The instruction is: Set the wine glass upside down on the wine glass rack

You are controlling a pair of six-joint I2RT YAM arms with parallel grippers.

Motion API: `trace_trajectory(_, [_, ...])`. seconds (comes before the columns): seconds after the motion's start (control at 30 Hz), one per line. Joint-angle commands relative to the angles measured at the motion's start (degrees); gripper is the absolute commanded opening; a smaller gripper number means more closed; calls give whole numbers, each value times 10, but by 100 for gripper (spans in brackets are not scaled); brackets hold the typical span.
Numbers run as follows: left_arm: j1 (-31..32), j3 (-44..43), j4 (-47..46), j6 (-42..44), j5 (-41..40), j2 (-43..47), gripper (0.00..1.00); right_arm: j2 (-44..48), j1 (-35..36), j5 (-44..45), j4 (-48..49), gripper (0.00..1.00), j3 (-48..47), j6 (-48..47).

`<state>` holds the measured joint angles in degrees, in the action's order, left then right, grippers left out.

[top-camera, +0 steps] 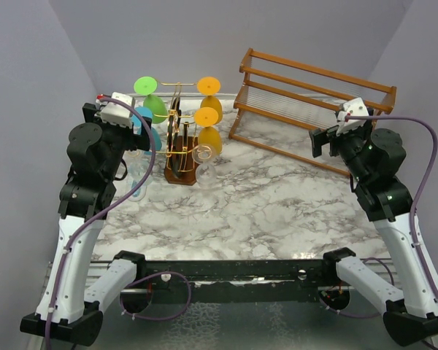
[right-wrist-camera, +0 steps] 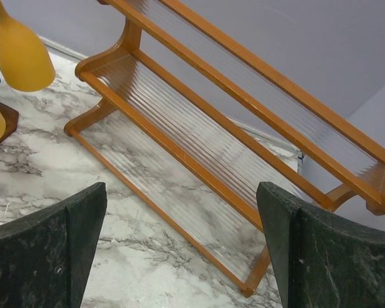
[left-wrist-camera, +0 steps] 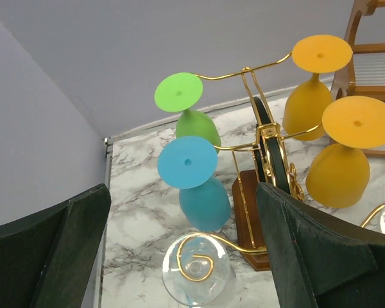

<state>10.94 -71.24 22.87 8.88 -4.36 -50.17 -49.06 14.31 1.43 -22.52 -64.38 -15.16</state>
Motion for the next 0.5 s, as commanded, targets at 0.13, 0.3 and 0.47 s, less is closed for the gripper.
trace_trajectory(0.13, [-7,7,-5,-9,-3,0,99,17,-9,11,28,100,27,6])
trace_trajectory(0.3, [-8,3,-4,-16,-34,-1,99,15,-9,11,25,100,25,3])
trace_trajectory(0.47, [-9,3,-5,-20,-55,-4,99,14,-9,3,24,100,27,0])
